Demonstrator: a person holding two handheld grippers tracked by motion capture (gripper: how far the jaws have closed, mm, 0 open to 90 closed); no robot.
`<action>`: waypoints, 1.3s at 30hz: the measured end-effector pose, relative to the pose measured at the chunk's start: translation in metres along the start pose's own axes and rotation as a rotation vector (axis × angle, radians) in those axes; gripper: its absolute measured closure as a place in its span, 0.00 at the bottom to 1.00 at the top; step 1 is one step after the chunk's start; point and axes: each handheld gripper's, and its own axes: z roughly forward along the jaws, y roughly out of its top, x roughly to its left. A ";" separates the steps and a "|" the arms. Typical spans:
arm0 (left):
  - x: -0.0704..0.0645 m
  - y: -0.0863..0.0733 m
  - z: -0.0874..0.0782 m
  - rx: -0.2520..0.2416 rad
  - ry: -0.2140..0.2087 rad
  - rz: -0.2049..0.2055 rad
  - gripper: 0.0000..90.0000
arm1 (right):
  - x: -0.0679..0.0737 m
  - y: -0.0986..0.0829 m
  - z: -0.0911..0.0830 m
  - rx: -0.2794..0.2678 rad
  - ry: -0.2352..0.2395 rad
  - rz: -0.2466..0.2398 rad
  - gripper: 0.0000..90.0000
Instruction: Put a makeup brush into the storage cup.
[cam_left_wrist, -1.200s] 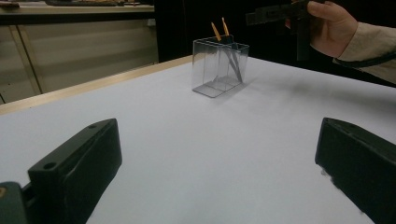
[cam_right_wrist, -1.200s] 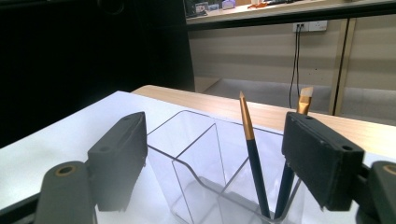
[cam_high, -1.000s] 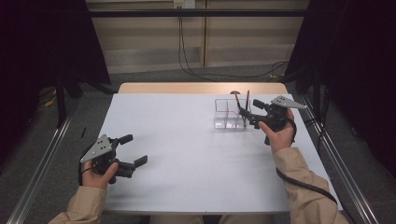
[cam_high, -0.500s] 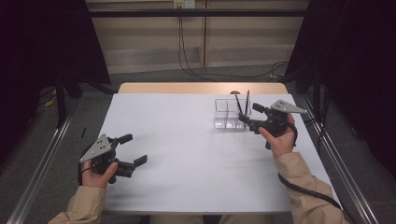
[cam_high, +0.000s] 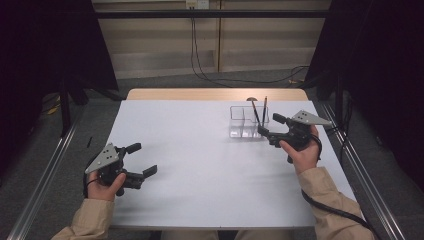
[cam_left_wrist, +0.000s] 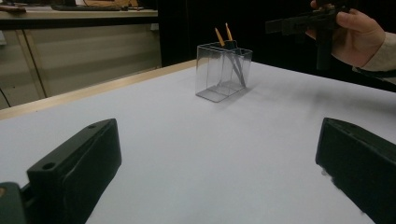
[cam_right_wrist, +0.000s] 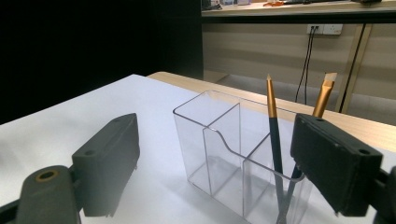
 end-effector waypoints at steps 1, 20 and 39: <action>0.000 0.000 0.000 0.000 0.000 0.001 0.00 | 0.001 0.000 -0.001 0.000 0.004 0.000 0.17; 0.000 -0.001 -0.001 -0.004 0.003 -0.008 0.00 | 0.006 -0.001 -0.008 -0.006 0.028 -0.013 0.07; 0.000 0.000 -0.002 -0.005 0.005 -0.003 0.00 | 0.015 -0.015 -0.023 0.024 0.046 -0.053 0.04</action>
